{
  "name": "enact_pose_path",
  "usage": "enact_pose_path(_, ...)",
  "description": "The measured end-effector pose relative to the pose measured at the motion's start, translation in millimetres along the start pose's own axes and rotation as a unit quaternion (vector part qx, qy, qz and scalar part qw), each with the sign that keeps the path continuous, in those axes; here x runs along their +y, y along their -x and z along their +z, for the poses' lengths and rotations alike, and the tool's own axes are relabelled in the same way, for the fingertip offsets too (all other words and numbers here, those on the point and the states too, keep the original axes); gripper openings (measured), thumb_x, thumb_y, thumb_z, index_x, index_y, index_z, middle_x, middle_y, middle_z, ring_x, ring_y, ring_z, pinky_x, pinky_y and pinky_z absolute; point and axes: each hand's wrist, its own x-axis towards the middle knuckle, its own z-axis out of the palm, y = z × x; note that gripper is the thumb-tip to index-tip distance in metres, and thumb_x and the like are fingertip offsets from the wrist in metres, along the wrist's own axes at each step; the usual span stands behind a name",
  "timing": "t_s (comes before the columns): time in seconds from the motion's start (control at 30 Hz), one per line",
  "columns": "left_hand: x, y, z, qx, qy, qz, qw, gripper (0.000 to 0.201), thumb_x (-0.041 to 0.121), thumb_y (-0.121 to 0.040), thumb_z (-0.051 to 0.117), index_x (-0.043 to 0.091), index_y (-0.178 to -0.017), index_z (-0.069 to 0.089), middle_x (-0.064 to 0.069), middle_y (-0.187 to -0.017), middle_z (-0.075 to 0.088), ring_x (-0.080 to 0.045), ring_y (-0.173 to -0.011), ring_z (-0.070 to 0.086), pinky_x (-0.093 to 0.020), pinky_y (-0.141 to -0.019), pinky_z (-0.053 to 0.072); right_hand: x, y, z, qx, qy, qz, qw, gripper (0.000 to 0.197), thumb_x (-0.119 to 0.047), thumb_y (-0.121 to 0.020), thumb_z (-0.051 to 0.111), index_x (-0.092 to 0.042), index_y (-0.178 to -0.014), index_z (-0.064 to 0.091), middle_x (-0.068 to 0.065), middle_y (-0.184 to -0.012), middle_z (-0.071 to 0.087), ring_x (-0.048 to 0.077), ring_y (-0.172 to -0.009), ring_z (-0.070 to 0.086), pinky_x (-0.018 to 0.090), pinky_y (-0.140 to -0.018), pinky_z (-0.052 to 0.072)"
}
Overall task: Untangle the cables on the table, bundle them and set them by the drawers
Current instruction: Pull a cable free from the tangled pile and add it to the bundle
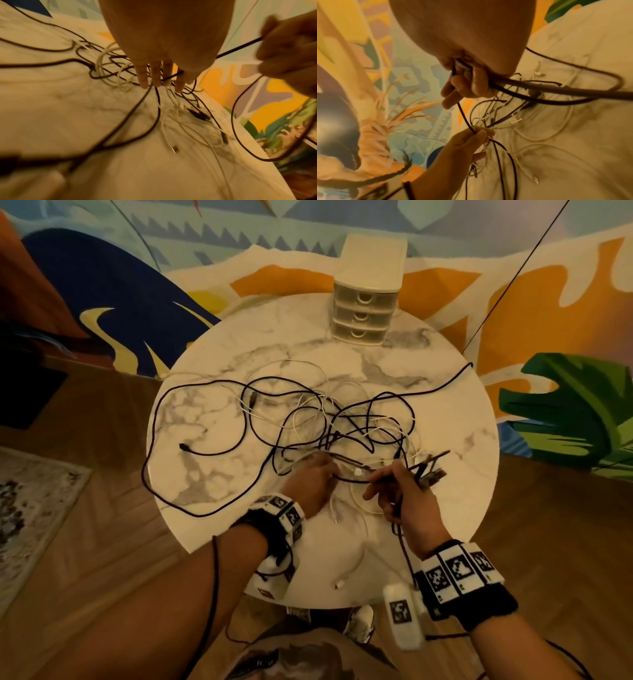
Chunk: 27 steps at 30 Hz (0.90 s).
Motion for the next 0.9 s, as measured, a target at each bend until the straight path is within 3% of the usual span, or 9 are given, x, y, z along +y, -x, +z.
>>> enact_pose_path(0.1, -21, -9, -12, 0.053, -0.046, -0.048, 0.996, 0.021, 0.015, -0.089, 0.05, 0.008, -0.103, 0.064, -0.012, -0.119, 0.056, -0.032, -0.105, 0.056, -0.041, -0.09, 0.048, -12, 8, -13, 0.017, -0.028, -0.034, 0.999, 0.048, -0.035, -0.1, 0.032, -0.004, -0.08, 0.063, 0.012, -0.066, 0.066, 0.011, -0.041, 0.031, 0.02, -0.039, 0.018)
enact_pose_path(0.2, -29, -6, -15, 0.007, -0.103, -0.044, 0.994, 0.026, 0.023, -0.092, 0.046, 0.013, -0.109, 0.063, -0.008, -0.12, 0.055, -0.031, -0.109, 0.054, -0.042, -0.091, 0.047, -15, 11, -29, 0.046, -0.037, -0.038, 0.998, 0.049, -0.036, -0.1, 0.031, -0.007, -0.081, 0.064, 0.012, -0.067, 0.067, 0.011, -0.04, 0.031, 0.019, -0.039, 0.019)
enact_pose_path(0.33, -11, 1, -16, 0.123, -0.052, -0.022, 0.991, 0.021, 0.019, -0.093, 0.048, 0.009, -0.105, 0.062, -0.008, -0.112, 0.058, -0.027, -0.097, 0.056, -0.035, -0.074, 0.047, -17, 11, -43, 0.089, -0.05, -0.039, 0.994, 0.049, -0.037, -0.101, 0.031, -0.008, -0.08, 0.064, 0.009, -0.064, 0.068, 0.009, -0.04, 0.036, 0.02, -0.04, 0.018)
enact_pose_path(0.37, -7, 3, -16, 0.107, -0.053, -0.041, 0.992, 0.022, 0.022, -0.095, 0.045, 0.011, -0.106, 0.06, -0.007, -0.111, 0.058, -0.026, -0.096, 0.057, -0.035, -0.073, 0.048, -18, 10, -44, 0.093, -0.051, -0.042, 0.993, 0.049, -0.037, -0.101, 0.031, -0.009, -0.079, 0.064, 0.008, -0.064, 0.068, 0.009, -0.04, 0.035, 0.022, -0.041, 0.017)
enact_pose_path(0.47, 4, 8, -18, -0.099, -0.144, -0.146, 0.974, 0.036, 0.041, -0.099, 0.031, 0.018, -0.107, 0.057, -0.006, -0.105, 0.062, -0.027, -0.095, 0.06, -0.033, -0.07, 0.043, -20, 9, -44, 0.097, -0.047, -0.052, 0.993, 0.049, -0.037, -0.101, 0.031, -0.01, -0.078, 0.065, 0.007, -0.064, 0.068, 0.01, -0.041, 0.034, 0.022, -0.042, 0.015)
enact_pose_path(0.6, 19, 17, -34, -0.183, -0.054, -0.153, 0.97, 0.038, 0.043, -0.097, 0.037, 0.016, -0.086, 0.062, -0.005, -0.083, 0.068, -0.019, -0.074, 0.063, -0.027, -0.061, 0.043, -21, 9, -47, 0.117, -0.056, -0.05, 0.99, 0.05, -0.038, -0.101, 0.031, -0.012, -0.078, 0.065, 0.006, -0.063, 0.068, 0.01, -0.043, 0.035, 0.022, -0.042, 0.017)
enact_pose_path(0.73, 47, 37, -23, -0.454, 0.006, -0.144, 0.879, 0.036, 0.046, -0.092, 0.048, 0.016, -0.09, 0.068, -0.003, -0.086, 0.072, -0.014, -0.064, 0.063, -0.031, -0.069, 0.053, -23, 15, -55, 0.118, -0.015, -0.03, 0.992, 0.049, -0.037, -0.101, 0.031, -0.009, -0.078, 0.065, 0.005, -0.057, 0.066, 0.008, -0.041, 0.034, 0.021, -0.041, 0.019)
enact_pose_path(0.8, 67, 39, -12, -0.474, -0.045, -0.081, 0.876, 0.04, 0.051, -0.09, 0.049, 0.02, -0.113, 0.061, -0.004, -0.099, 0.069, -0.016, -0.079, 0.063, -0.031, -0.078, 0.051, -24, 24, -58, 0.1, 0.036, -0.003, 0.994, 0.049, -0.032, -0.102, 0.032, -0.006, -0.076, 0.064, 0.009, -0.056, 0.063, 0.008, -0.039, 0.034, 0.017, -0.038, 0.021)
enact_pose_path(0.9, 110, 26, 0, -0.345, 0.002, -0.013, 0.939, 0.057, 0.052, -0.088, 0.052, 0.025, -0.136, 0.037, -0.004, -0.096, 0.064, -0.016, -0.081, 0.057, -0.028, -0.074, 0.045, -22, 38, -68, 0.076, 0.093, 0.023, 0.992, 0.049, -0.027, -0.102, 0.032, -0.003, -0.073, 0.064, 0.015, -0.058, 0.06, 0.006, -0.034, 0.035, 0.013, -0.034, 0.025)
